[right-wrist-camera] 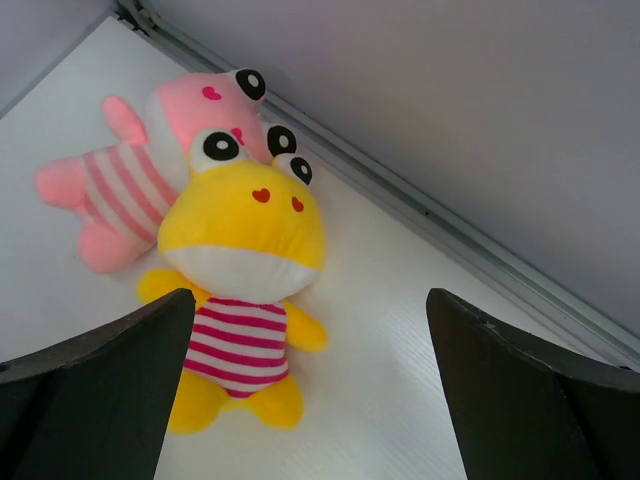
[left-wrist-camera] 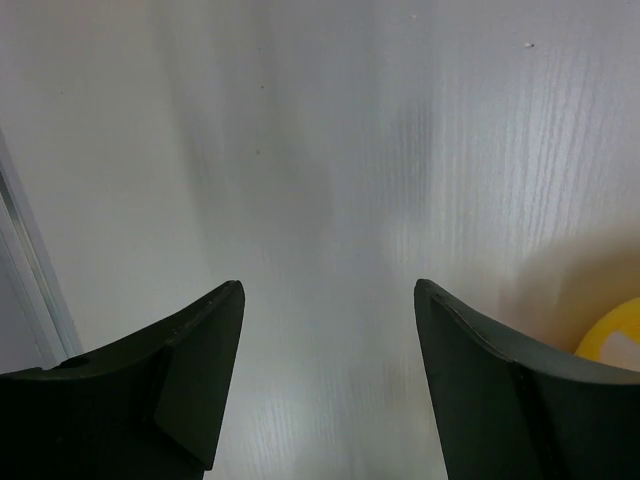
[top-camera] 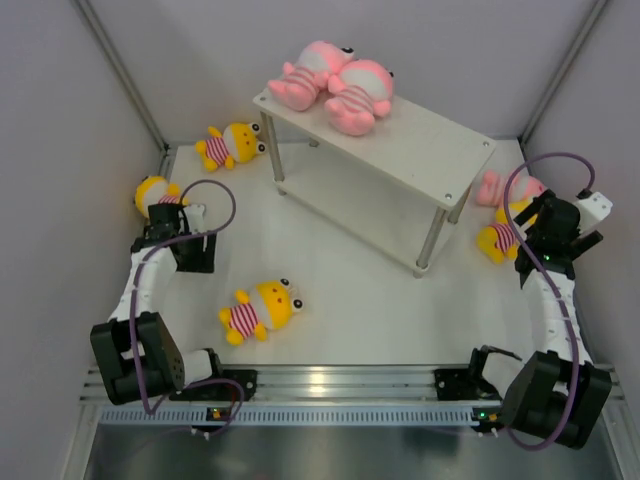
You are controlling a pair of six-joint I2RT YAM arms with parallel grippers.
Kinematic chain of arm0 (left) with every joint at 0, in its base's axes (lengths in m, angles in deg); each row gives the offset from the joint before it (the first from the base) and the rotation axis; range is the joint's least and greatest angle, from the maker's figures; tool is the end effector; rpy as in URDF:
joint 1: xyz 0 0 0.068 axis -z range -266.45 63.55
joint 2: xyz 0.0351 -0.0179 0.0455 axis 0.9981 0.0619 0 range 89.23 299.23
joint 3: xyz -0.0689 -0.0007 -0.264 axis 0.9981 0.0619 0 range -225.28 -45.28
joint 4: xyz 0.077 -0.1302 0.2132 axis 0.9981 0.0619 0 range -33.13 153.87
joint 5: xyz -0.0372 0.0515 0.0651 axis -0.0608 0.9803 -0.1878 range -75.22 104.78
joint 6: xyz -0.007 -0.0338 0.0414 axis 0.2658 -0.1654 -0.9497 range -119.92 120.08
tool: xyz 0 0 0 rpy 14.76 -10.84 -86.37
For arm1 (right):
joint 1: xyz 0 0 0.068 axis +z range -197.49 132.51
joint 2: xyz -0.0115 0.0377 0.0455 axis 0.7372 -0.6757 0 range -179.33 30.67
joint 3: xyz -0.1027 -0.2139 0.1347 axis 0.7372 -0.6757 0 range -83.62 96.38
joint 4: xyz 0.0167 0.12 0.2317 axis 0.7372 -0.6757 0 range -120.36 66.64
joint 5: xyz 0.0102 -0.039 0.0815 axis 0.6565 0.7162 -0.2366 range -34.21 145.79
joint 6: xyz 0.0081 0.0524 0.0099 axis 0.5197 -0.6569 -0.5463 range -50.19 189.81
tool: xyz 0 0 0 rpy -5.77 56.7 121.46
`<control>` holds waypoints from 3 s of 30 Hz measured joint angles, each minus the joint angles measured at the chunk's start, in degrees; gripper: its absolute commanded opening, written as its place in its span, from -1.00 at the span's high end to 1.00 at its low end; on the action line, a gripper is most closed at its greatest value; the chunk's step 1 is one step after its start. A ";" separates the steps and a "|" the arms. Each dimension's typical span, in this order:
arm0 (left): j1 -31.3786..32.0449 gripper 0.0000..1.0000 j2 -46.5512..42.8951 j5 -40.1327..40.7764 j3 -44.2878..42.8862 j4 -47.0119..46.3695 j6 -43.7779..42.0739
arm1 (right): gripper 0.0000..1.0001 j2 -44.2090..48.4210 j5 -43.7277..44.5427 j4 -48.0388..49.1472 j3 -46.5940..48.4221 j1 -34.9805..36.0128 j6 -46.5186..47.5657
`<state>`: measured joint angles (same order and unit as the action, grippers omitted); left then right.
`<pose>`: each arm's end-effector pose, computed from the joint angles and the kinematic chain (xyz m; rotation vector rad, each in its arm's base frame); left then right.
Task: Place and organize the stuffed toys onto the shelf
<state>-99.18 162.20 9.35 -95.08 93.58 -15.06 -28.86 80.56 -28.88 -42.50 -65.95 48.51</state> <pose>0.2412 0.0510 0.2301 0.0882 2.6076 0.0491 0.2180 -0.0885 0.2775 0.9245 1.7383 -0.3964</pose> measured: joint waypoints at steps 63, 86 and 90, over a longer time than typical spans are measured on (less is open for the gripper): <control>15.47 1.00 7.54 -14.03 -26.03 21.86 -1.57 | -0.62 3.85 -35.65 -2.80 38.62 43.63 32.52; 11.19 1.00 7.85 -18.27 -25.07 23.61 0.24 | -0.43 -47.06 -30.45 -2.27 45.99 88.43 59.74; 10.95 1.00 7.85 -20.02 -25.07 23.63 0.28 | -0.29 -51.74 -27.61 0.00 48.74 88.43 58.05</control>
<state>-88.23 170.05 -10.67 -120.15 117.21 -14.77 -80.59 52.96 -28.88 6.25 22.49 106.56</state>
